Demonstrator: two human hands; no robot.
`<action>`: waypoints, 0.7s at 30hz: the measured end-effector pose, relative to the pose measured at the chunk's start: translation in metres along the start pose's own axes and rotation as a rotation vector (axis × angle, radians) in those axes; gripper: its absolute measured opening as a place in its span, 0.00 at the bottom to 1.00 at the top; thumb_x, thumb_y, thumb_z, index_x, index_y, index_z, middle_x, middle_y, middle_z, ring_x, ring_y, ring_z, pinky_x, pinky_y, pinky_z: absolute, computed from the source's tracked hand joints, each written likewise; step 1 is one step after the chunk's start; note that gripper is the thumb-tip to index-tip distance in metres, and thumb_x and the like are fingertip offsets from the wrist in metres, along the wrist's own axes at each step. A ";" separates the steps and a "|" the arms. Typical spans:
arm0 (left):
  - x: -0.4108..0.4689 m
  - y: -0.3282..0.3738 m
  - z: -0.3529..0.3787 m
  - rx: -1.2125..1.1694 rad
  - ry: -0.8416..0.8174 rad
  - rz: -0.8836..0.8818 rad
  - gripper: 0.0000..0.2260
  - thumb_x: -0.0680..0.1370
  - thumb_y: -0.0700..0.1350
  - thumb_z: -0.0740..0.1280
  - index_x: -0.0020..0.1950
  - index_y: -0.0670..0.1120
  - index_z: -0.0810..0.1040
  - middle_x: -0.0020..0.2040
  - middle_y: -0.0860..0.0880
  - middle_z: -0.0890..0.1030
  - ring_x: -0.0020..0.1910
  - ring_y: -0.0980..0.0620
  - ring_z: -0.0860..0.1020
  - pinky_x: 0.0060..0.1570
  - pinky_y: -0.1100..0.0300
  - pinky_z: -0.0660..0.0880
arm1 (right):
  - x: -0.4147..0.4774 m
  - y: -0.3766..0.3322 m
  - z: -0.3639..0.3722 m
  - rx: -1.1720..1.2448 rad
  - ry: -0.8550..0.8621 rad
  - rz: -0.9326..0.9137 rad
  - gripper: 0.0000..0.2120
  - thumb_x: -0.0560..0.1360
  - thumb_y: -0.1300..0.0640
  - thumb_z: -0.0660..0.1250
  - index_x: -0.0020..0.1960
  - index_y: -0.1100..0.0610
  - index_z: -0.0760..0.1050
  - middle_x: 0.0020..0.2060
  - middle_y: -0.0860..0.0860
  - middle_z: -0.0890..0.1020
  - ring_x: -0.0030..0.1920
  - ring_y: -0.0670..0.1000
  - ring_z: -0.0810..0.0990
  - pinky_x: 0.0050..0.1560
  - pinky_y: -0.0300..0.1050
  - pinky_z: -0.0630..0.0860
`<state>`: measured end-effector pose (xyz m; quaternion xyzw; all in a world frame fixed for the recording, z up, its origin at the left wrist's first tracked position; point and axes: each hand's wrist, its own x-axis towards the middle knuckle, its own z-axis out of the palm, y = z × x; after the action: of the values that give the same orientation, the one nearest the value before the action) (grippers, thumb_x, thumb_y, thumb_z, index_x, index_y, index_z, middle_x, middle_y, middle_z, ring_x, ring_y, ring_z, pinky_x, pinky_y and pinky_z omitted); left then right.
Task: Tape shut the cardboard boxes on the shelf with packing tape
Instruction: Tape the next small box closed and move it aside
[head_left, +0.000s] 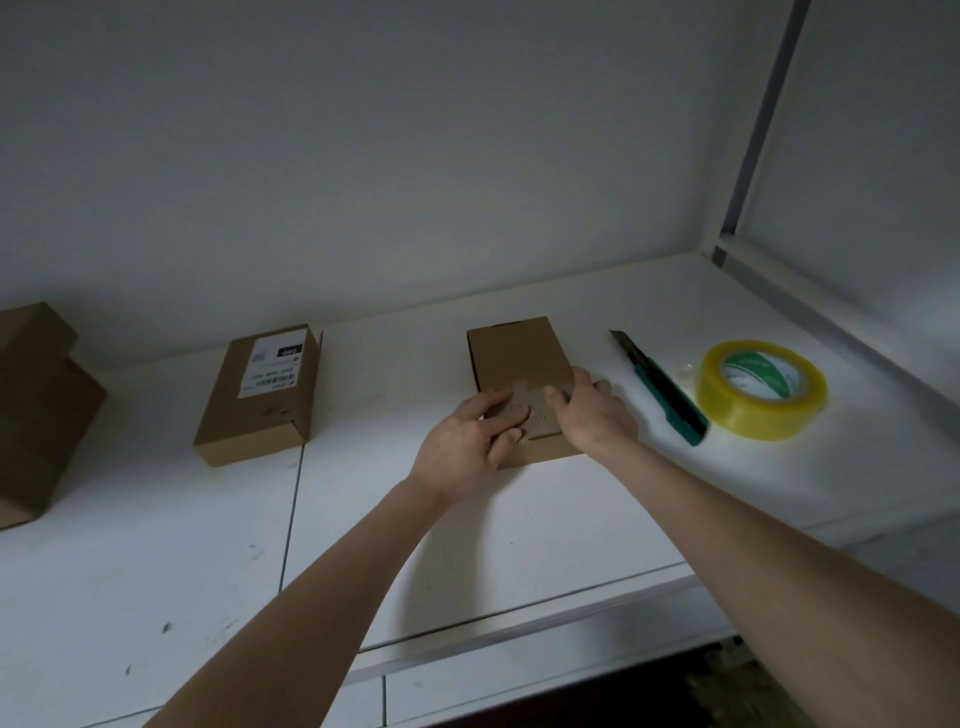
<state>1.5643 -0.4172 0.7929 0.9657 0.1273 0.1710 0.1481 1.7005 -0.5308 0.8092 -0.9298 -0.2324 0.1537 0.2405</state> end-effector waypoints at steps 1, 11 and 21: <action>0.000 0.000 -0.001 -0.009 -0.006 -0.005 0.15 0.81 0.51 0.60 0.67 0.53 0.75 0.71 0.52 0.70 0.68 0.53 0.69 0.64 0.62 0.68 | 0.000 0.000 0.000 0.001 -0.001 0.002 0.27 0.82 0.41 0.51 0.77 0.52 0.56 0.71 0.58 0.65 0.67 0.62 0.68 0.62 0.54 0.68; -0.010 -0.005 -0.012 -0.239 0.123 -0.153 0.15 0.79 0.39 0.61 0.63 0.50 0.79 0.65 0.49 0.74 0.61 0.50 0.74 0.58 0.63 0.70 | -0.001 -0.001 -0.002 0.014 -0.016 0.010 0.27 0.82 0.41 0.50 0.77 0.51 0.56 0.71 0.59 0.65 0.67 0.62 0.69 0.62 0.55 0.69; -0.004 0.006 -0.012 0.091 -0.049 -0.062 0.17 0.80 0.56 0.60 0.67 0.55 0.75 0.68 0.50 0.69 0.67 0.48 0.65 0.59 0.56 0.71 | -0.003 -0.001 -0.002 0.007 -0.014 0.010 0.27 0.82 0.41 0.50 0.77 0.52 0.55 0.72 0.59 0.64 0.67 0.63 0.68 0.62 0.54 0.68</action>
<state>1.5575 -0.4216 0.8043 0.9709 0.1614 0.1368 0.1121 1.6986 -0.5322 0.8121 -0.9291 -0.2286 0.1621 0.2413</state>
